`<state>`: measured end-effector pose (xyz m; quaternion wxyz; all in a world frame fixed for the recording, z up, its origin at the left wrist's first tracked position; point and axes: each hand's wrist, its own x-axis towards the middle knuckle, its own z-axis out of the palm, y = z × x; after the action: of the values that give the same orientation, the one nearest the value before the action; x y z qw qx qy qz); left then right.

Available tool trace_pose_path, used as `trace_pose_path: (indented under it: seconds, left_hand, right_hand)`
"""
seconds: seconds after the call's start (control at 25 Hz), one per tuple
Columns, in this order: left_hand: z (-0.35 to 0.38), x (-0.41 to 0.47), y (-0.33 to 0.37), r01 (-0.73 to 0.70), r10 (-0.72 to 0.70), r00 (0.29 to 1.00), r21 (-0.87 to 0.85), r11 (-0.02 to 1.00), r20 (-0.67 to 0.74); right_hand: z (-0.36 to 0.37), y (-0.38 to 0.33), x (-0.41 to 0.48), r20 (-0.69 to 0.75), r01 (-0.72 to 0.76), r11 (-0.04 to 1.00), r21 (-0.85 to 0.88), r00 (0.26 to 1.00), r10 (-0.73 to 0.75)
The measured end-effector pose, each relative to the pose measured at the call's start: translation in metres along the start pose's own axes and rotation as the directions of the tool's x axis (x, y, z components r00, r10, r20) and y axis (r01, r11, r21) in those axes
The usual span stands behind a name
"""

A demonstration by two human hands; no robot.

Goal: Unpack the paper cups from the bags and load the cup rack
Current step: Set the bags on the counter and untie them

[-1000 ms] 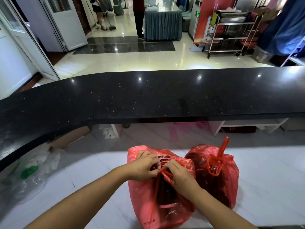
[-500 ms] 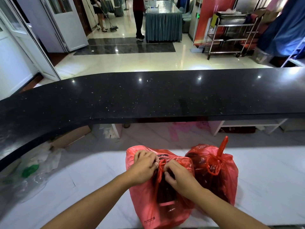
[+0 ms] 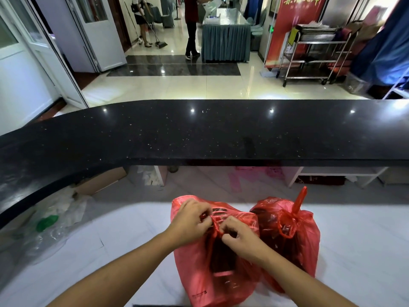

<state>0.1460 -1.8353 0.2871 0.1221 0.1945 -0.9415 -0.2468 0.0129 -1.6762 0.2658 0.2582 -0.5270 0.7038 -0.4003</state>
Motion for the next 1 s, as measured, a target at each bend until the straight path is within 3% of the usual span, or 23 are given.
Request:
trace_pose_path:
  seconds: [0.08,0.16,0.28,0.36,0.44,0.52,0.56,0.64,0.72,0.88,1.0]
  left_hand:
    - [-0.005,0.009,0.0,0.183,-0.197,0.961,-0.084,0.979,-0.197]
    - [-0.016,0.02,-0.008,0.317,-0.323,0.907,-0.066,0.946,-0.269]
    - [-0.027,0.021,-0.013,0.308,-0.301,0.95,0.102,0.946,-0.078]
    - [-0.029,0.012,-0.007,0.281,-0.281,0.96,0.1,0.955,-0.006]
    - [-0.024,-0.006,0.003,0.194,-0.181,0.971,0.069,0.979,-0.156]
    - [-0.007,-0.029,0.014,0.098,-0.043,0.959,0.184,0.978,-0.281]
    - [0.005,-0.038,0.018,0.093,-0.021,0.968,0.28,0.955,-0.25]
    - [0.028,-0.052,0.025,0.159,-0.141,0.987,0.453,0.877,-0.073]
    - [0.042,-0.056,0.019,0.138,-0.143,0.989,0.57,0.81,-0.035]
    - [0.028,-0.057,-0.007,0.128,-0.057,0.988,0.555,0.822,-0.144]
    - [0.005,-0.058,-0.027,0.213,-0.113,0.97,0.523,0.825,-0.217]
  right_hand:
    - [-0.009,-0.006,-0.004,0.121,0.057,0.991,-0.119,0.992,-0.043]
    - [-0.016,-0.006,-0.013,0.195,0.126,0.955,-0.27,0.978,-0.074]
    - [-0.027,0.001,-0.023,0.197,0.175,0.894,-0.413,0.975,-0.1]
    - [-0.03,0.004,-0.022,0.114,0.14,0.918,-0.37,0.988,-0.105]
    - [-0.034,0.009,-0.013,-0.036,0.084,0.955,-0.284,0.995,-0.098]
    - [-0.038,0.011,-0.001,-0.045,0.104,0.935,-0.339,0.991,-0.126]
    - [-0.041,0.01,0.006,0.038,0.143,0.905,-0.4,0.989,-0.14]
    - [-0.039,0.008,0.017,0.236,0.21,0.819,-0.534,0.967,-0.094]
    - [-0.034,0.007,0.025,0.324,0.244,0.717,-0.653,0.946,-0.027]
    - [-0.024,0.007,0.031,0.255,0.215,0.686,-0.695,0.966,-0.044]
    - [-0.026,0.009,0.04,0.158,0.083,0.759,-0.646,0.987,0.027]
